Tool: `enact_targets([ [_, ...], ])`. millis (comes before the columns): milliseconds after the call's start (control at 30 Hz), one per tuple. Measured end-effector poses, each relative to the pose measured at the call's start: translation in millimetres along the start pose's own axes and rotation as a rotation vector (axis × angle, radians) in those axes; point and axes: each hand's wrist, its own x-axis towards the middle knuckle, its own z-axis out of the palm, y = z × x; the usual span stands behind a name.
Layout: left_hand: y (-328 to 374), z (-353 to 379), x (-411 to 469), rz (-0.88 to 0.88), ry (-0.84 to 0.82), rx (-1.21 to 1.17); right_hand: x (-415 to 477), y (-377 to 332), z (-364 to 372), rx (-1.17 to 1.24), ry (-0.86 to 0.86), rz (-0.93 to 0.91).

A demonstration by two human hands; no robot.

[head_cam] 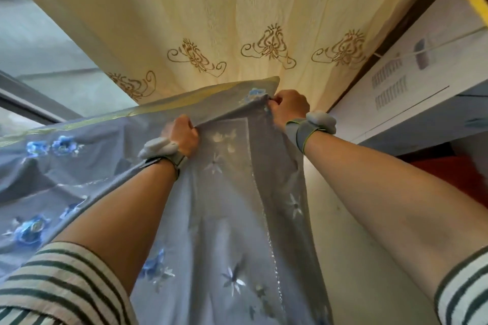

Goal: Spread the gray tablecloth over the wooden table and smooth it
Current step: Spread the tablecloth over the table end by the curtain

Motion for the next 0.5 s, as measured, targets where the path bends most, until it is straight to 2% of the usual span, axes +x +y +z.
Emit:
enact_targets([
  [167,-15.9,17.0,16.2,0.142,0.021,-0.150,1.7,9.7,31.2,-0.167,-0.061,-0.038],
  [267,-39.0,14.6,29.0,0.083,0.233,-0.021,-13.5,20.8,60.4,-0.291,0.067,-0.178],
  [333,-58.9,7.3,38.3,-0.024,0.144,0.100,-18.2,20.5,74.3,-0.329,0.108,-0.270],
  [400,-75.7,3.5,40.2,-0.046,0.005,0.162,-20.2,18.8,87.1,-0.354,0.007,-0.285],
  [500,-81.7,3.5,35.2,0.023,0.034,0.022,-24.0,20.7,101.8,-0.388,-0.095,-0.234],
])
